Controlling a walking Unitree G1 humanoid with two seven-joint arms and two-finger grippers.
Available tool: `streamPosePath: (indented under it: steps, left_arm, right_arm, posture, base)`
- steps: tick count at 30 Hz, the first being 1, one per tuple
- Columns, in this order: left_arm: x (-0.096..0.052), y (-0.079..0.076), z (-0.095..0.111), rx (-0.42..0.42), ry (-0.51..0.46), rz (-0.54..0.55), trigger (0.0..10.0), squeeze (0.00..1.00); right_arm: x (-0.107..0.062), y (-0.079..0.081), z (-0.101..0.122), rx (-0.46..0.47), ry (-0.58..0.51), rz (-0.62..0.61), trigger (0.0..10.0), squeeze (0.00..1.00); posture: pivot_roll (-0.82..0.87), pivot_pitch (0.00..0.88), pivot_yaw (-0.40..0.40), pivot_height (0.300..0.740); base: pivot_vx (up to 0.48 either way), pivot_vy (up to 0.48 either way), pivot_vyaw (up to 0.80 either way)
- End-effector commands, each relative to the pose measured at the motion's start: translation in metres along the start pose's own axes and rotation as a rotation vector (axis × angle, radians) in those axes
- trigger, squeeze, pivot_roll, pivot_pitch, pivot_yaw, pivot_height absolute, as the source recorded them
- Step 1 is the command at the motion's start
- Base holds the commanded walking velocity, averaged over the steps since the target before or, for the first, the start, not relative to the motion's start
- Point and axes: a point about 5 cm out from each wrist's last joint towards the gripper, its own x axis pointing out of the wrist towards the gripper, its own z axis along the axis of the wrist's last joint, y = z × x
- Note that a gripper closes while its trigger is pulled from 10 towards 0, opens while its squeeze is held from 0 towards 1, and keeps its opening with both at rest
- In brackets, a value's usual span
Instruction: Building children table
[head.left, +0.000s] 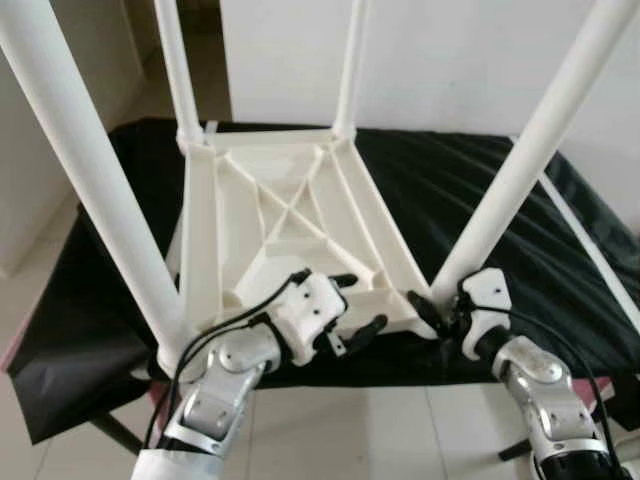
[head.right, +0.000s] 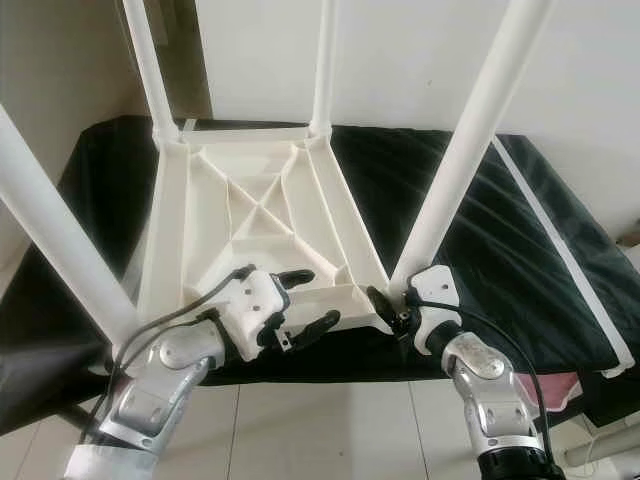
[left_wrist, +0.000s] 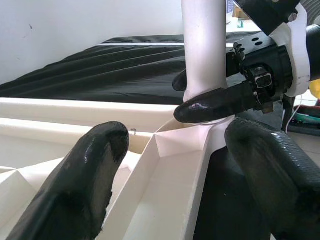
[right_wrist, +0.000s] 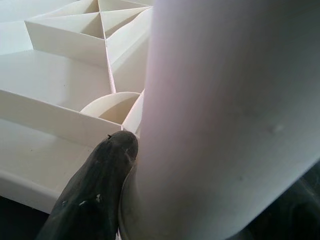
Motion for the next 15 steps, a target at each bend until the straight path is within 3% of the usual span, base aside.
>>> streamPosePath:
  steps: [1, 15]
  left_arm:
    - [0.001, 0.0, 0.001, 0.01, -0.007, 0.04, 10.0, 0.0]
    - [0.001, -0.002, 0.001, 0.006, -0.009, 0.032, 10.0, 0.0]
  right_arm:
    - [-0.003, 0.002, -0.006, 0.036, 0.015, -0.018, 10.0, 0.0]
    - [-0.007, 0.019, -0.007, 0.149, -0.039, -0.302, 10.0, 0.0]
  posture:
    - [-0.02, 0.0, -0.052, 0.74]
    - [-0.02, 0.002, -0.055, 0.74]
  base:
    - [0.0, 0.0, 0.0]
    - [0.0, 0.0, 0.0]
